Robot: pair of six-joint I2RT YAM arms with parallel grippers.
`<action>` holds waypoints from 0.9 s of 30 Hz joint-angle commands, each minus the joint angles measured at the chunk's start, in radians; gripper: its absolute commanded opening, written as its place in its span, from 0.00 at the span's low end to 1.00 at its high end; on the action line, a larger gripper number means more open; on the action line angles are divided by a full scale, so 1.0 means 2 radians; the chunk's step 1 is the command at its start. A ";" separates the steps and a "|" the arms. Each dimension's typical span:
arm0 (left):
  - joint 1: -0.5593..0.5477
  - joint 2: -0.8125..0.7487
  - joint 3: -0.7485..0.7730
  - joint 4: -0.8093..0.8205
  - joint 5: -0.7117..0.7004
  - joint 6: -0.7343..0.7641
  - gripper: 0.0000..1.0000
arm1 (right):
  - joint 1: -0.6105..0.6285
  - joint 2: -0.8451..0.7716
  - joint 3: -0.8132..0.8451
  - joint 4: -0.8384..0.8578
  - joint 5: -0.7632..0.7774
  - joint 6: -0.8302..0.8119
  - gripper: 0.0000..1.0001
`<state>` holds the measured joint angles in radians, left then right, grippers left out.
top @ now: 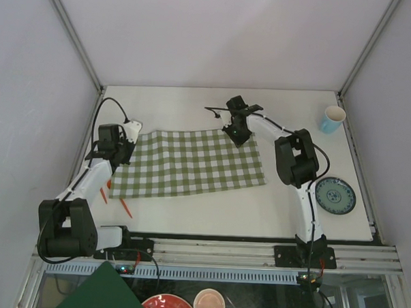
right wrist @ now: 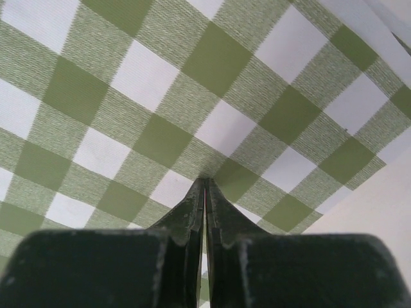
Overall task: Set the dinner table for one person
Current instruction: Flatten out the napkin at the center of the board.
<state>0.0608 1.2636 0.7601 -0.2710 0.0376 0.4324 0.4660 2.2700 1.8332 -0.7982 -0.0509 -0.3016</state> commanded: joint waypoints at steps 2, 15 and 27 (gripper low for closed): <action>0.005 -0.003 -0.010 0.038 0.010 0.001 0.00 | -0.019 0.010 -0.009 -0.005 0.020 0.000 0.00; 0.004 0.019 -0.005 0.034 0.003 0.010 0.00 | -0.045 0.007 -0.020 -0.013 0.022 0.006 0.83; 0.010 -0.008 -0.030 0.052 -0.013 0.018 0.00 | -0.033 -0.054 -0.026 -0.010 0.046 0.023 0.88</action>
<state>0.0631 1.2968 0.7216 -0.2291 0.0242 0.4480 0.3748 2.2494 1.8057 -0.7624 -0.0238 -0.2695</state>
